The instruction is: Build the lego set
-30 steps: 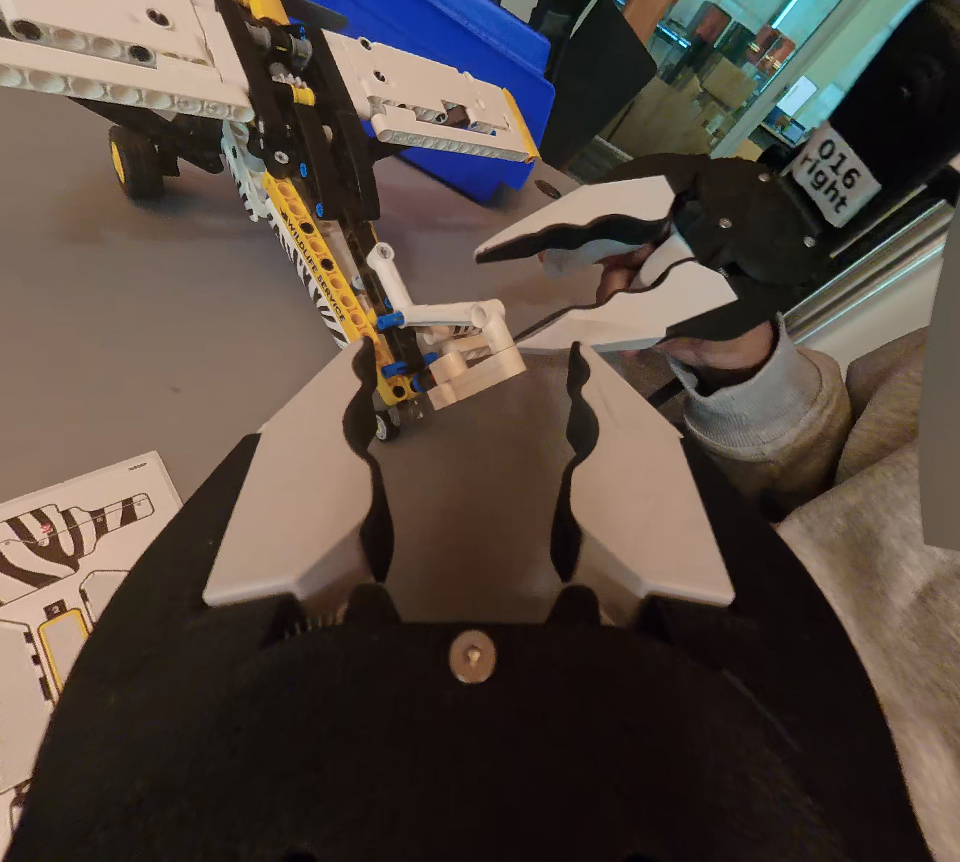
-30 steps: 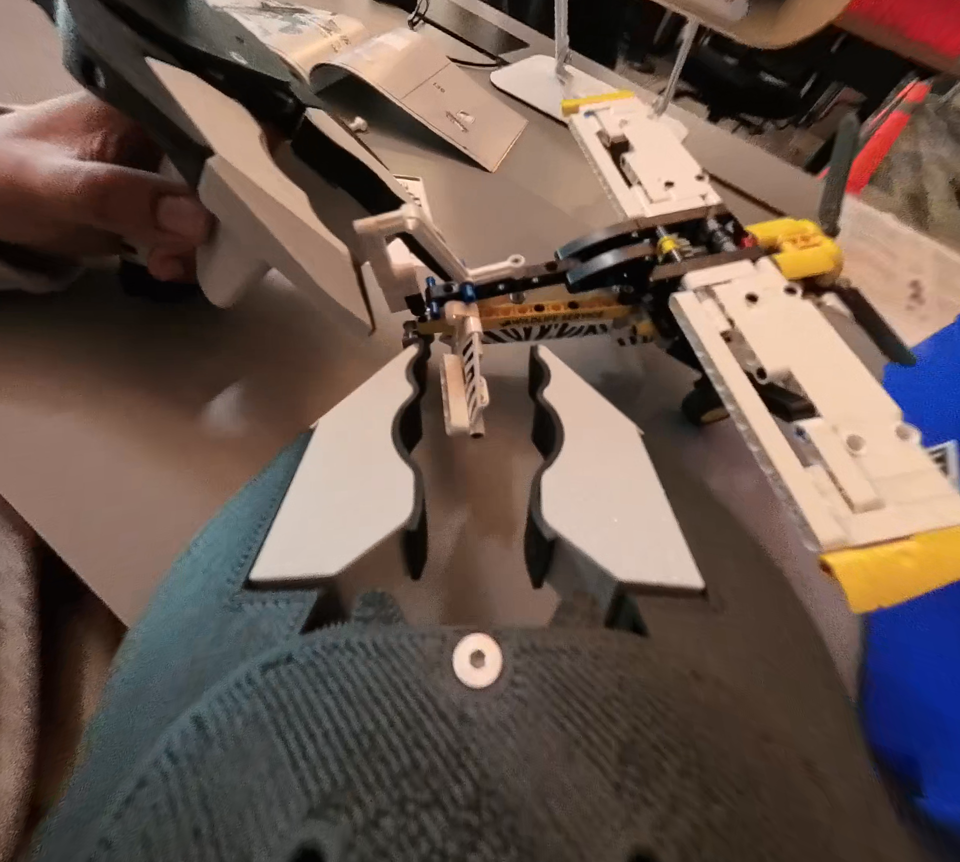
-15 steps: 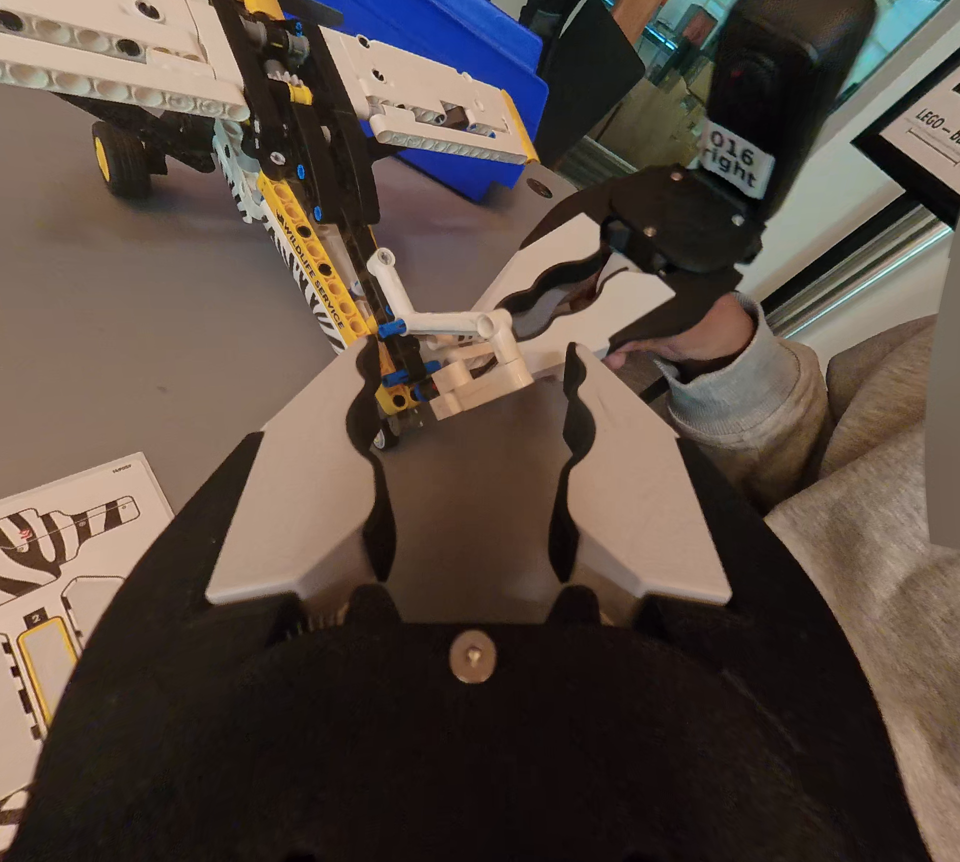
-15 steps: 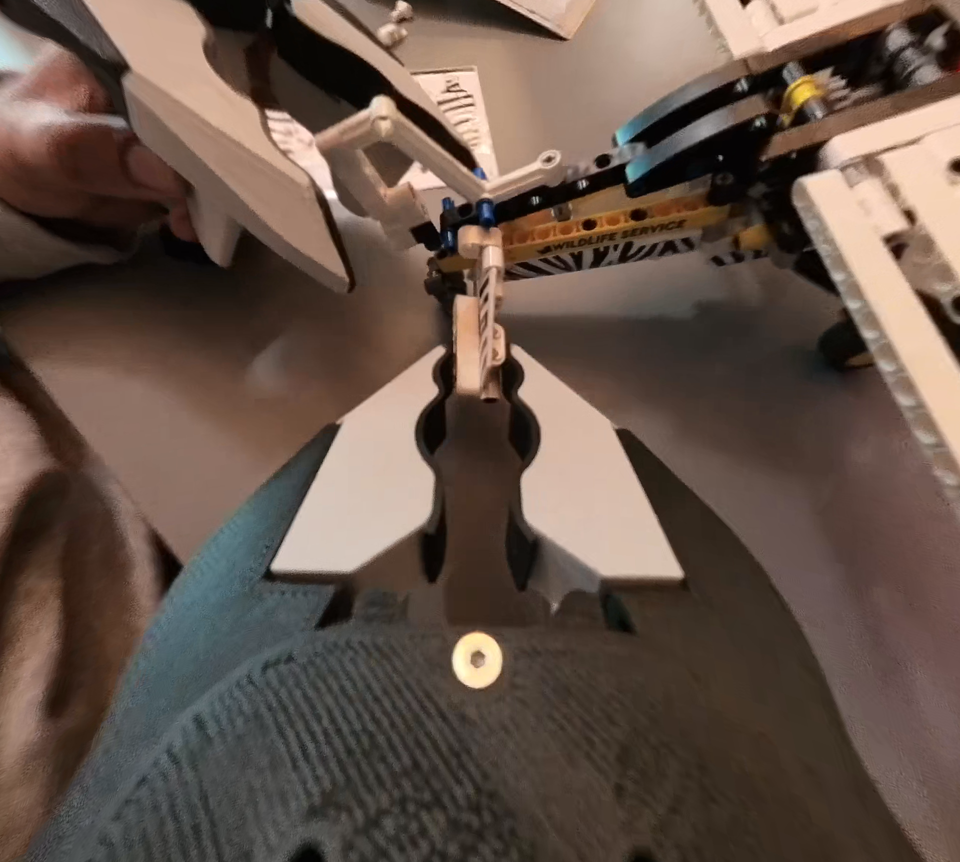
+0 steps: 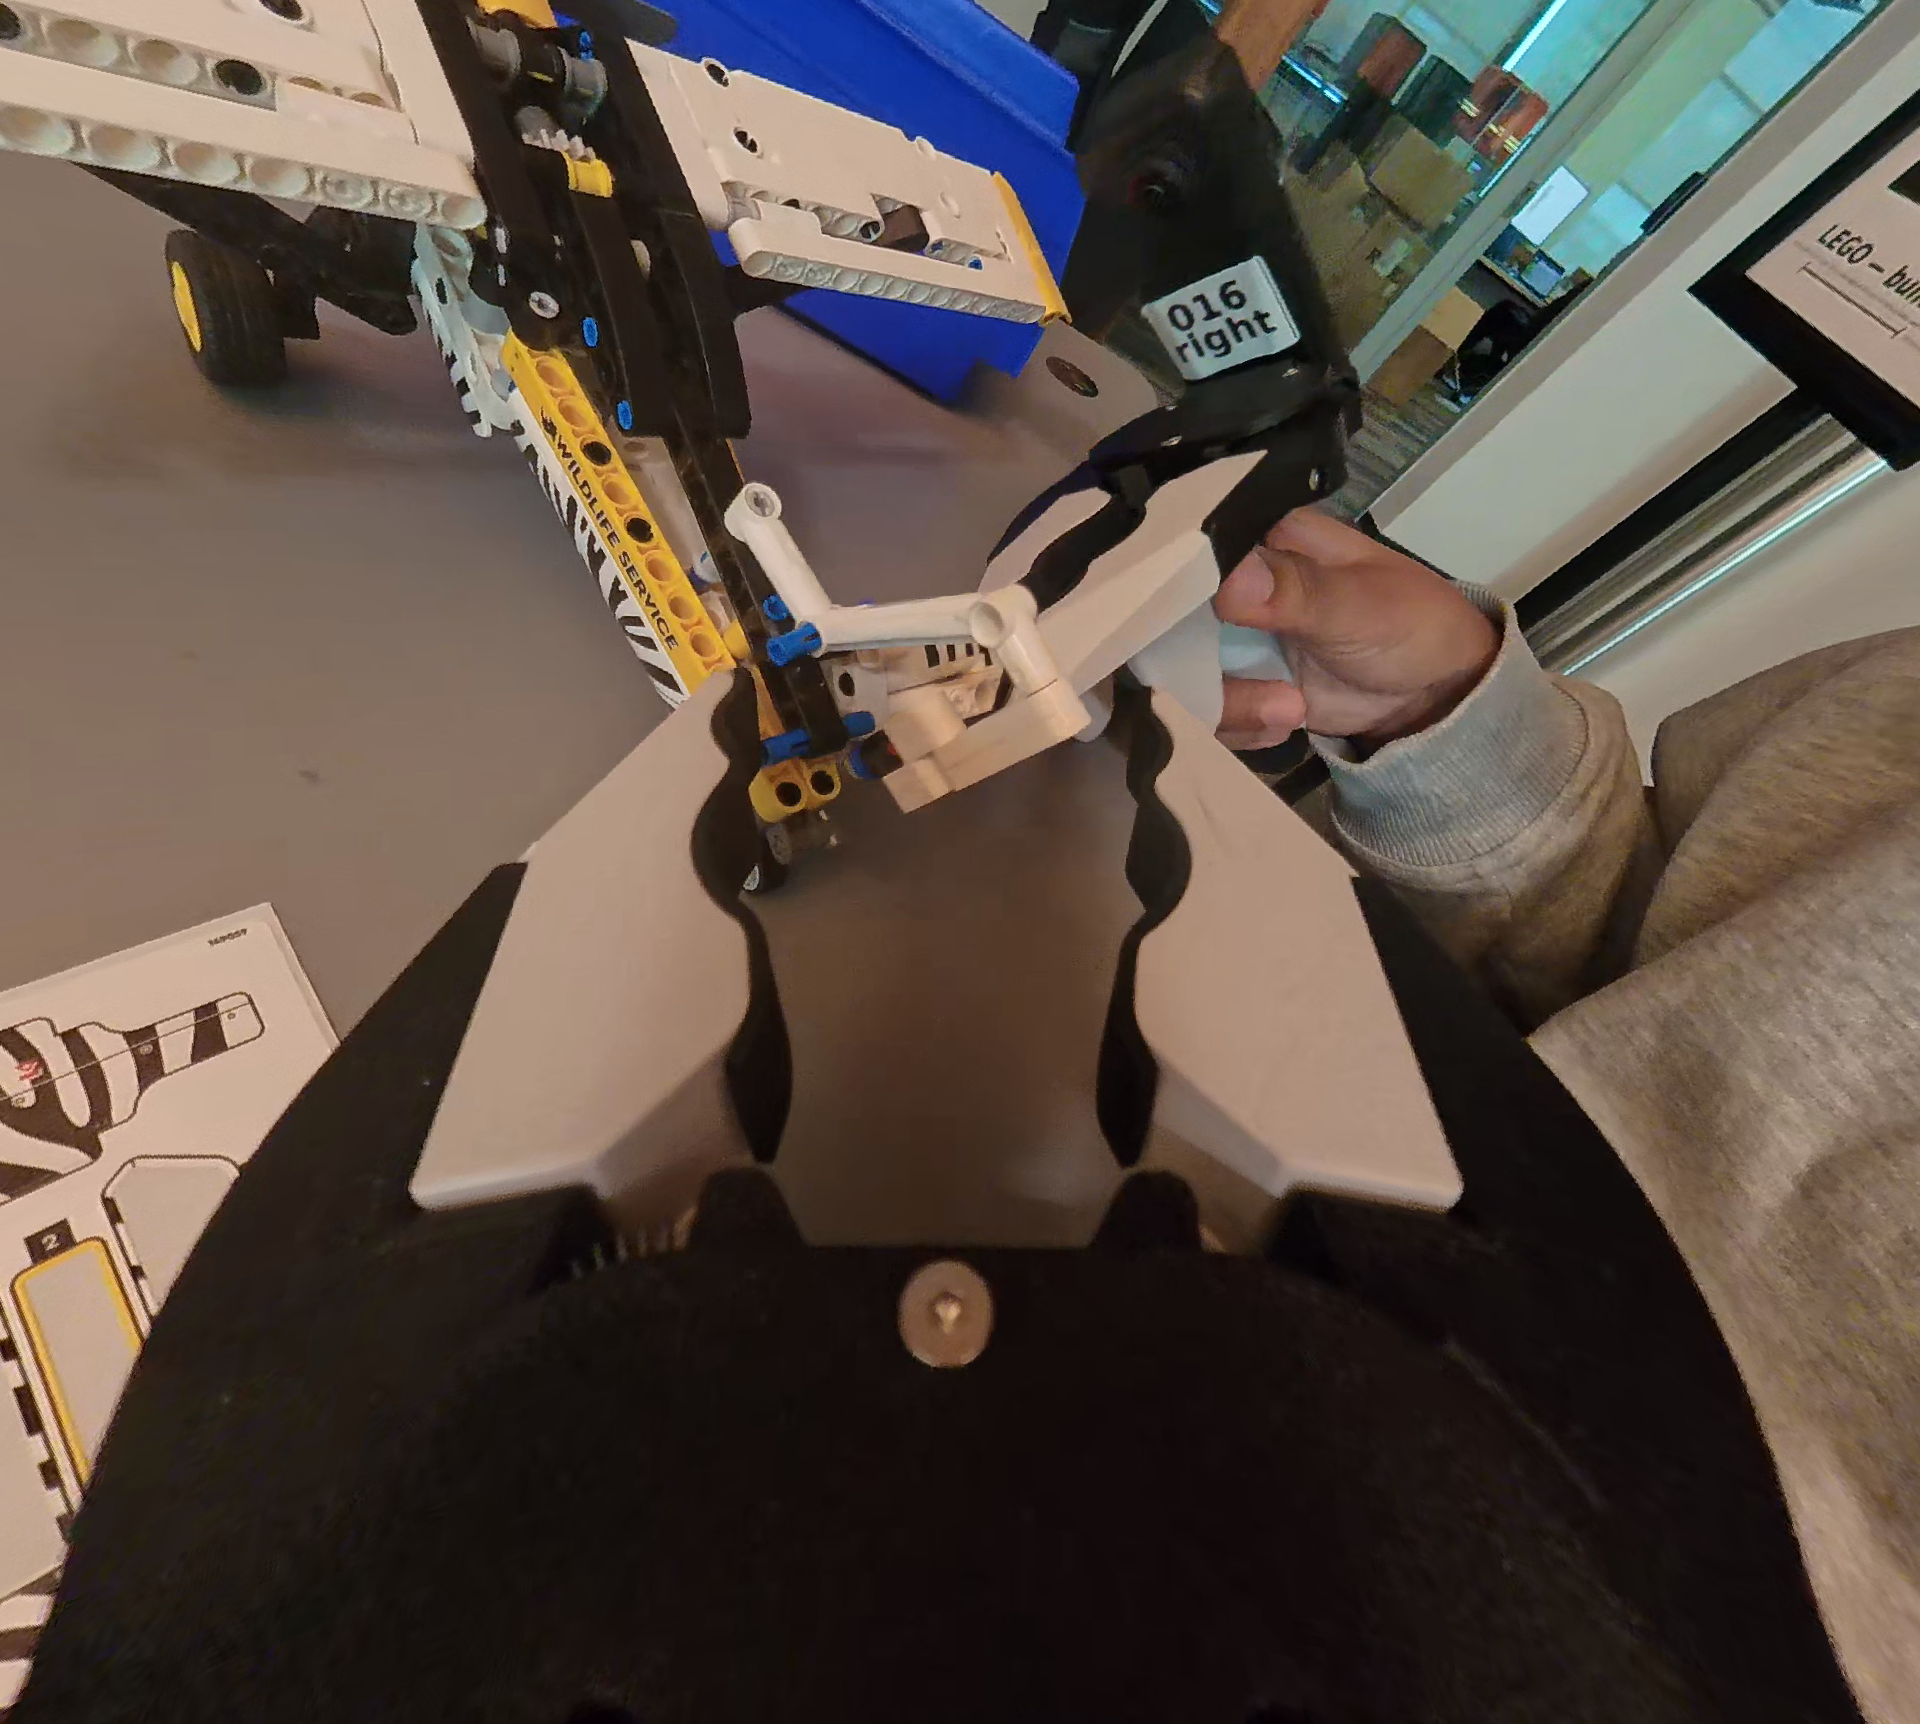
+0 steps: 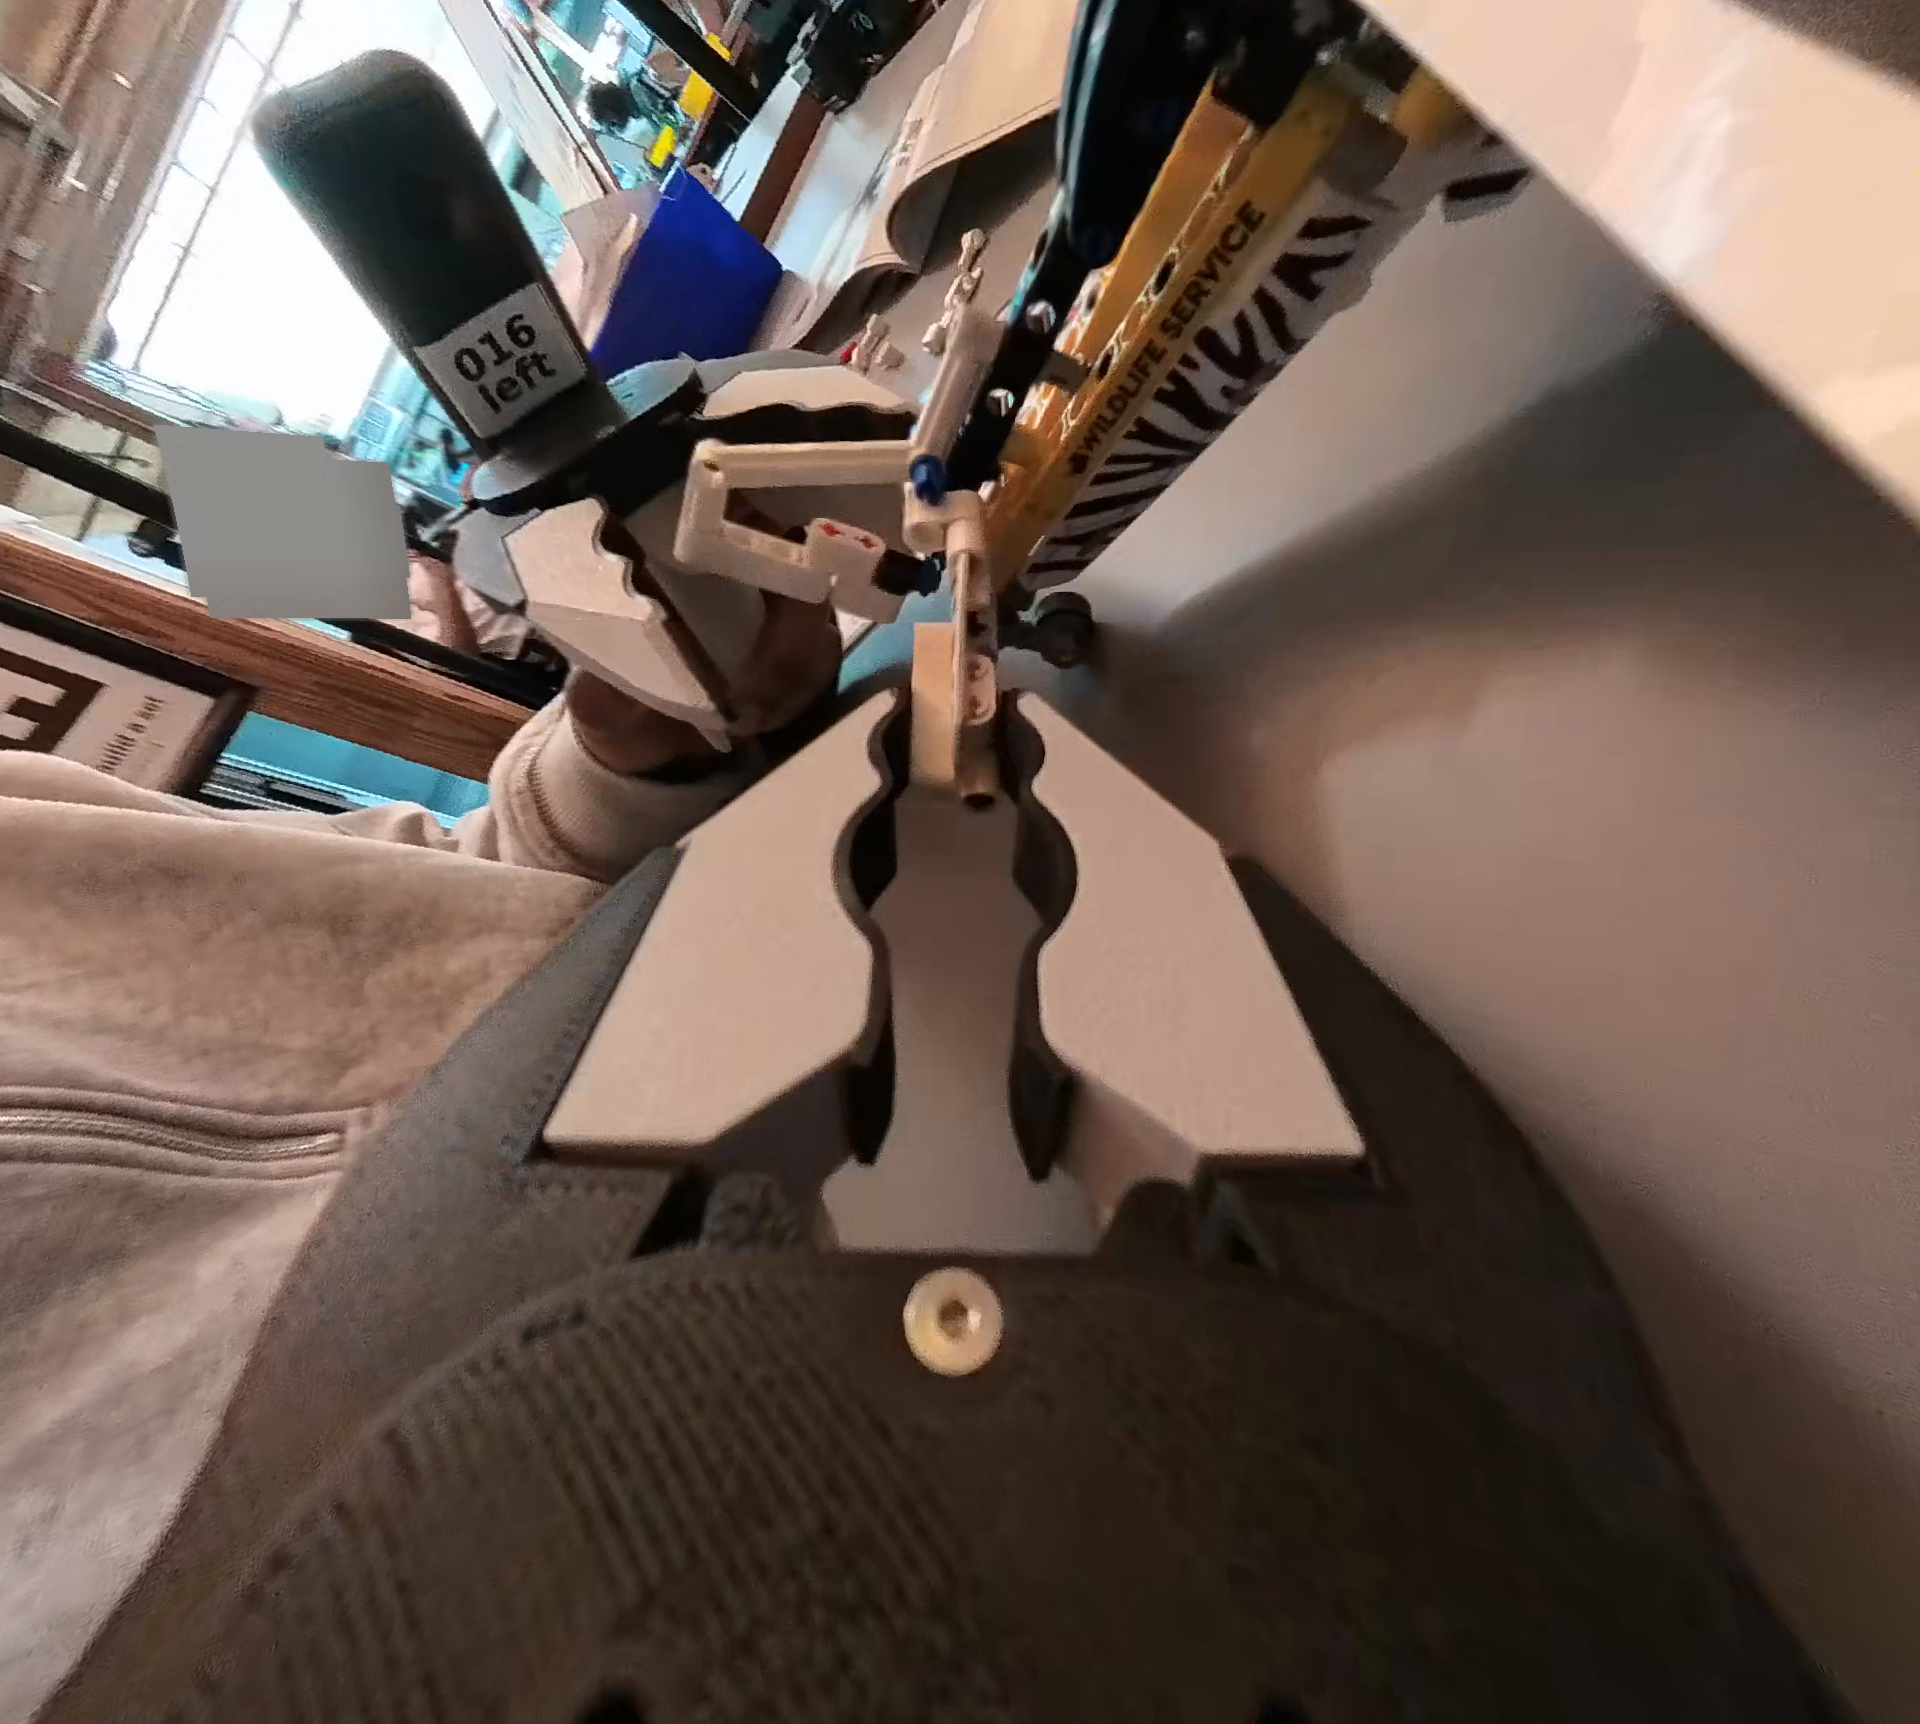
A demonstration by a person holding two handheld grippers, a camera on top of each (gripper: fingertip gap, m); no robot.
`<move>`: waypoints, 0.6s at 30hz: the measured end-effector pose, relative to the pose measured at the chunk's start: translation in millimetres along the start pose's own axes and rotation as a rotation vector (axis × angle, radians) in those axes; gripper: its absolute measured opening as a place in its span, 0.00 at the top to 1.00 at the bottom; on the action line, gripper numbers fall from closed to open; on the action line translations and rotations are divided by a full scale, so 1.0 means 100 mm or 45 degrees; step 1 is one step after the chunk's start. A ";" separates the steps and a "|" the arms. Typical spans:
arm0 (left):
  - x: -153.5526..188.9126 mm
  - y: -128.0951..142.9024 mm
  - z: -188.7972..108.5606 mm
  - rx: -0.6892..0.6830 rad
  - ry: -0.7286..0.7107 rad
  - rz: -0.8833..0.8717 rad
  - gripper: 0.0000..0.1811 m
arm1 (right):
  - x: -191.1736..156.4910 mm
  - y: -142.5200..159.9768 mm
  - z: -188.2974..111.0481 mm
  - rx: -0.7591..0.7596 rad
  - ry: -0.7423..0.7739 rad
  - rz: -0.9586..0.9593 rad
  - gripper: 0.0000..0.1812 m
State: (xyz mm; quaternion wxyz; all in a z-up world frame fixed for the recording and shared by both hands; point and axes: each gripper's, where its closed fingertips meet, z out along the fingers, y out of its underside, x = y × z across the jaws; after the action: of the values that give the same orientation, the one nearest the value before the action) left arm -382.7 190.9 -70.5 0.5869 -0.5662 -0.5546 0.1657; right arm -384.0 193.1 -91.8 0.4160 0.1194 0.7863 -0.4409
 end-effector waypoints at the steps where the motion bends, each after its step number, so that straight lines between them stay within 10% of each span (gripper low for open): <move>1: 0.00 0.00 0.00 0.000 0.001 -0.001 0.61 | -0.01 0.01 0.00 -0.006 -0.020 0.024 0.92; 18: -0.07 0.01 -0.07 0.011 -0.093 -0.005 0.66 | -0.22 -0.25 -0.18 0.194 -0.150 -0.069 0.75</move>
State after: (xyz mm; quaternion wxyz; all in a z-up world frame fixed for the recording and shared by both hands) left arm -378.5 182.0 -73.2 0.5689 -0.5561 -0.5762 0.1874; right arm -393.9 196.5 -54.9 0.4392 0.1032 0.7276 -0.5167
